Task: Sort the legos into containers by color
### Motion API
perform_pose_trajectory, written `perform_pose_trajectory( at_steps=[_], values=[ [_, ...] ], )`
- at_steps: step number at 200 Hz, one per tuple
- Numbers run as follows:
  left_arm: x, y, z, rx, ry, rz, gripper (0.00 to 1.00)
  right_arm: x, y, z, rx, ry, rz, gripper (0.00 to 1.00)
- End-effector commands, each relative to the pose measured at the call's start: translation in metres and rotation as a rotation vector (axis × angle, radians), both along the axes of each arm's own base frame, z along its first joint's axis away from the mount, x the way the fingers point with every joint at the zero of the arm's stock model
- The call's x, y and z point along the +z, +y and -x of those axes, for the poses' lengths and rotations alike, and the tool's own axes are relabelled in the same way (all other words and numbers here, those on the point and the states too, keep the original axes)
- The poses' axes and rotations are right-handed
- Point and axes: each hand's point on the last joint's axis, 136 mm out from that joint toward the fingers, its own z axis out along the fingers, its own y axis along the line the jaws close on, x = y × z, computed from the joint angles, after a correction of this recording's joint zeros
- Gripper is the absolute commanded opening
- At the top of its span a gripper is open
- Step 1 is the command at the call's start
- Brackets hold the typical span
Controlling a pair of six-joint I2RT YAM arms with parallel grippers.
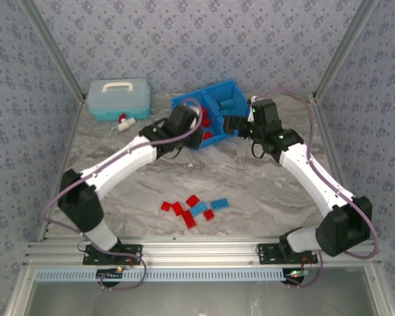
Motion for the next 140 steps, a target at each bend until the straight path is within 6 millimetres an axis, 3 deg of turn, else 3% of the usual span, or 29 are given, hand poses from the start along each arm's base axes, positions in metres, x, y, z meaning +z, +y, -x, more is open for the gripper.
perform_pose_trajectory(
  at_steps=[1, 17, 30, 33, 38, 45, 49, 77, 98, 113, 140],
  values=[
    [0.003, -0.005, -0.060, 0.041, -0.099, -0.028, 0.22, 0.018, -0.009, 0.011, -0.038, -0.025, -0.003, 1.00],
    [-0.002, -0.008, -0.101, 0.072, -0.135, -0.034, 0.22, 0.015, -0.014, 0.017, -0.048, -0.016, 0.006, 1.00],
    [-0.017, -0.009, -0.133, 0.100, -0.136, -0.055, 0.22, 0.016, -0.017, 0.023, -0.052, -0.012, 0.008, 1.00],
    [-0.028, -0.007, -0.137, 0.108, -0.120, -0.075, 0.22, 0.016, -0.018, 0.024, -0.054, -0.011, 0.009, 1.00],
    [-0.018, -0.008, -0.152, 0.124, -0.146, -0.063, 0.22, 0.016, -0.020, 0.026, -0.058, -0.010, 0.010, 1.00],
    [-0.032, -0.004, -0.164, 0.140, -0.126, -0.082, 0.22, 0.017, -0.021, 0.029, -0.060, -0.010, 0.013, 1.00],
    [-0.027, -0.004, -0.173, 0.148, -0.141, -0.076, 0.22, 0.017, -0.022, 0.030, -0.060, -0.010, 0.016, 1.00],
    [-0.048, -0.004, -0.218, 0.162, -0.166, -0.086, 0.25, 0.021, -0.030, 0.037, -0.074, -0.020, 0.030, 1.00],
    [-0.062, 0.000, -0.237, 0.171, -0.143, -0.070, 0.30, 0.026, -0.033, 0.040, -0.077, -0.027, 0.029, 1.00],
    [-0.067, -0.001, -0.240, 0.153, -0.129, -0.058, 0.41, 0.030, -0.035, 0.043, -0.079, -0.036, 0.031, 1.00],
    [-0.050, -0.003, -0.232, 0.121, -0.129, -0.046, 0.51, 0.033, -0.036, 0.045, -0.081, -0.045, 0.026, 1.00]
  ],
)
